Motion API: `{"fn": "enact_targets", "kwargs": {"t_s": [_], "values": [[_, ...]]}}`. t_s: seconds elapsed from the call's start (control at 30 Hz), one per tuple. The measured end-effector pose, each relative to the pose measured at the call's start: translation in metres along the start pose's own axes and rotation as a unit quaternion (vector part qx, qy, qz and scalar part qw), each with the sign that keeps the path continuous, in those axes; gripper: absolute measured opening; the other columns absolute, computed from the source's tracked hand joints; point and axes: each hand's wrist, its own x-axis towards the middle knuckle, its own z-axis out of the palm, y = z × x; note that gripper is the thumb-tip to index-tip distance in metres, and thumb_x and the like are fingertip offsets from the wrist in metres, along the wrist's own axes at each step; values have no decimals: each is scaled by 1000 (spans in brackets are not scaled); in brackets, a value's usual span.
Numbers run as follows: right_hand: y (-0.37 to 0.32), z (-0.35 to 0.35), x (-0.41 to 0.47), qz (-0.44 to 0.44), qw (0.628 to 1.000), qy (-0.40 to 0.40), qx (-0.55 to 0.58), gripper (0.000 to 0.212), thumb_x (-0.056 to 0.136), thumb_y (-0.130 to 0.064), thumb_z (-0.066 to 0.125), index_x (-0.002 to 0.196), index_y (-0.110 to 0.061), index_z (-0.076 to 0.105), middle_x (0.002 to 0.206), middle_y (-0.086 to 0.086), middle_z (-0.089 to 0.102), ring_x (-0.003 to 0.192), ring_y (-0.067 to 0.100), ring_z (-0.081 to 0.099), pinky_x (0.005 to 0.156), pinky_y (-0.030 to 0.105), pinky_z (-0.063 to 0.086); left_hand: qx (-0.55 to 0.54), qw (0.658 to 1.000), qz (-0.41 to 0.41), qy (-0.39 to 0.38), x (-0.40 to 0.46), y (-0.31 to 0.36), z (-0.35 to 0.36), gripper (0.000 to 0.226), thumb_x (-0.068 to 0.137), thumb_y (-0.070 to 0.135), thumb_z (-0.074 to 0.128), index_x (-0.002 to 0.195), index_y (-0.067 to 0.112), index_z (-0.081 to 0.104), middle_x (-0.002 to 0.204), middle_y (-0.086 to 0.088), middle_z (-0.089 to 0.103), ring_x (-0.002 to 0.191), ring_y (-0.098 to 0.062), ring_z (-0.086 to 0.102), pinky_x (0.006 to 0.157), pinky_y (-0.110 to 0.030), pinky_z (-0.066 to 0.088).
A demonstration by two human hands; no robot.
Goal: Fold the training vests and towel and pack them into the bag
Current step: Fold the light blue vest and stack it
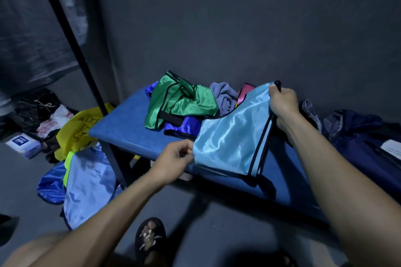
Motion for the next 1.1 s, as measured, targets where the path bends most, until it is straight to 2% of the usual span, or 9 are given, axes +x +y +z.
{"fn": "enact_targets", "kwargs": {"t_s": [0.13, 0.37, 0.57, 0.67, 0.73, 0.8, 0.9, 0.97, 1.1], "values": [[4, 3, 5, 57, 998, 2, 17, 38, 104, -30, 53, 70, -19, 40, 71, 0, 40, 69, 19, 43, 62, 30, 35, -42, 994, -79, -67, 9, -6, -20, 20, 73, 9, 55, 89, 13, 66, 81, -4, 64, 77, -16, 53, 74, -30, 42], [3, 12, -3, 83, 994, 41, 57, 33, 105, -29, 52, 75, -16, 48, 76, 0, 50, 77, 20, 53, 70, 31, 44, 102, 990, -79, 58, 28, -11, -21, 16, 88, 19, 50, 72, 20, 53, 67, 8, 58, 69, -16, 52, 69, -35, 41], [-14, 7, -18, 108, 985, 55, 124, 25, 105, -27, 51, 120, -8, 55, 93, 2, 56, 74, 14, 55, 62, 26, 47, 276, 943, 18, 184, 33, -4, -30, 14, 97, 11, 49, 107, 19, 54, 101, -3, 60, 97, -26, 54, 84, -42, 46], [-34, 12, -30, 123, 980, 40, 151, 18, 100, -24, 53, 113, -11, 57, 111, 11, 63, 91, 28, 68, 61, 38, 59, 181, 967, 120, 136, 17, 17, -3, 9, 92, 24, 65, 96, 27, 58, 93, 6, 62, 84, -17, 61, 78, -40, 53], [-47, 15, -37, 116, 977, 33, 173, 5, 95, -20, 54, 96, -15, 57, 112, 15, 67, 90, 31, 71, 69, 51, 62, 118, 987, 105, 39, 5, 30, 21, 25, 83, 45, 77, 93, 29, 61, 90, 7, 66, 76, -15, 64, 75, -37, 56], [-60, 20, -44, 105, 974, 18, 200, 6, 95, -12, 52, 91, -15, 56, 103, 13, 67, 82, 27, 68, 72, 46, 59, 93, 992, 85, 12, 2, 37, 40, 45, 70, 60, 81, 96, 29, 61, 91, 7, 66, 74, -14, 65, 77, -38, 58], [-80, 22, -55, 107, 967, 2, 230, 12, 95, -6, 47, 91, -13, 55, 95, 13, 60, 79, 26, 60, 80, 43, 55, 82, 992, 77, 50, 6, 45, 60, 57, 61, 62, 85, 101, 31, 58, 91, 11, 65, 75, -6, 62, 80, -38, 57], [-92, 21, -60, 112, 962, -9, 248, 12, 95, -5, 46, 92, -13, 55, 98, 13, 59, 80, 25, 59, 84, 59, 57, 117, 985, 84, 99, 10, 50, 69, 59, 61, 61, 85, 103, 32, 54, 94, 15, 63, 81, -3, 59, 80, -36, 55], [-116, 18, -72, 121, 952, -23, 281, 16, 98, -5, 45, 110, -13, 52, 96, 10, 49, 65, 18, 45, 82, 57, 58, 172, 964, 90, 184, 19, 55, 72, 45, 70, 54, 81, 95, 30, 51, 94, 11, 55, 92, -16, 57, 79, -39, 51]]}}
